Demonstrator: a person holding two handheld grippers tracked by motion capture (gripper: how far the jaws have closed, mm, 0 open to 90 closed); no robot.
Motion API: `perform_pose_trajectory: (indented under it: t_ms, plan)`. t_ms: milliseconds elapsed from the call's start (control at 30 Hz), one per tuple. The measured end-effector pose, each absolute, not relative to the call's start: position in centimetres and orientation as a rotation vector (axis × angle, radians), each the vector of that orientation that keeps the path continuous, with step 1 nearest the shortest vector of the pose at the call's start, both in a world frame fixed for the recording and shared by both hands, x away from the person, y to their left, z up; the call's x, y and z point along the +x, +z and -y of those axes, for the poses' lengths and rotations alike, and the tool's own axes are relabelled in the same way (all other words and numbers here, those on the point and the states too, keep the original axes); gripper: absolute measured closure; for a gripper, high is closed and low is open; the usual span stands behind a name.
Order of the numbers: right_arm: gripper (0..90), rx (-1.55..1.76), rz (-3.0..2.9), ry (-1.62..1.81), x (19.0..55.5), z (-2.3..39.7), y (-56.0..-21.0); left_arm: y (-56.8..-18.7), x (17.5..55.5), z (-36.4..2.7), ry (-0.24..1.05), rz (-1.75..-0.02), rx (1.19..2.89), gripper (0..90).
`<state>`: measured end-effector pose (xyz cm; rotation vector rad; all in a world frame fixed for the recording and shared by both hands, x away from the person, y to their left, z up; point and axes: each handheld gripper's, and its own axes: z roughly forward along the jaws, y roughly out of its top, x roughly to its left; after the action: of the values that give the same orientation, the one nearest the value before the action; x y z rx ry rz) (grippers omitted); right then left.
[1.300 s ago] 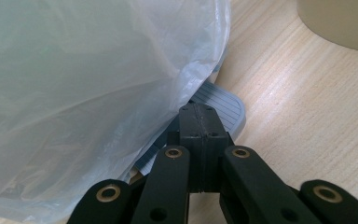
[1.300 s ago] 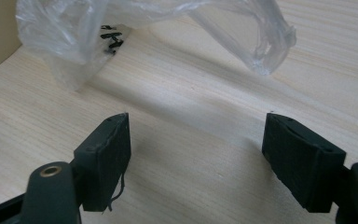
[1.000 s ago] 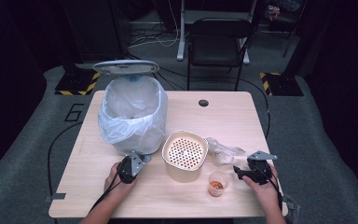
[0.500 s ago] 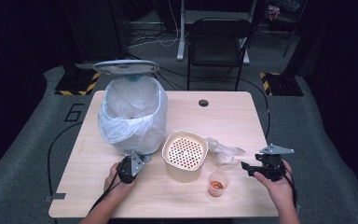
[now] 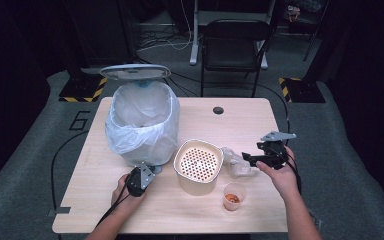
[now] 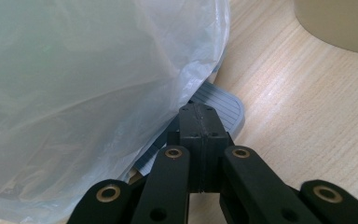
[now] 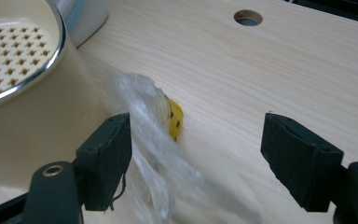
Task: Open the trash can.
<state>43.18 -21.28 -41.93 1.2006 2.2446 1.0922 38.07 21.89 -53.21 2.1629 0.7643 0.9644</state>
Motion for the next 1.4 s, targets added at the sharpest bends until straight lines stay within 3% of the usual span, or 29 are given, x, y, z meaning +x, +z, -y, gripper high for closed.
perform_pose_trajectory:
  t_ms: [500,1133,1400]
  plan:
    - [20.8,1.196,-2.317,1.071,47.6,16.9,-43.2,-53.2,38.1,-21.9,0.964,-0.761,2.164,90.0]
    - [20.7,1.196,-2.425,0.979,47.4,16.0,-46.8,-53.3,38.0,-21.8,0.971,-0.759,2.157,90.0]
    - [31.0,1.157,-2.476,0.960,47.1,15.9,-48.2,-53.3,37.9,-21.8,0.968,-0.758,2.157,90.0]
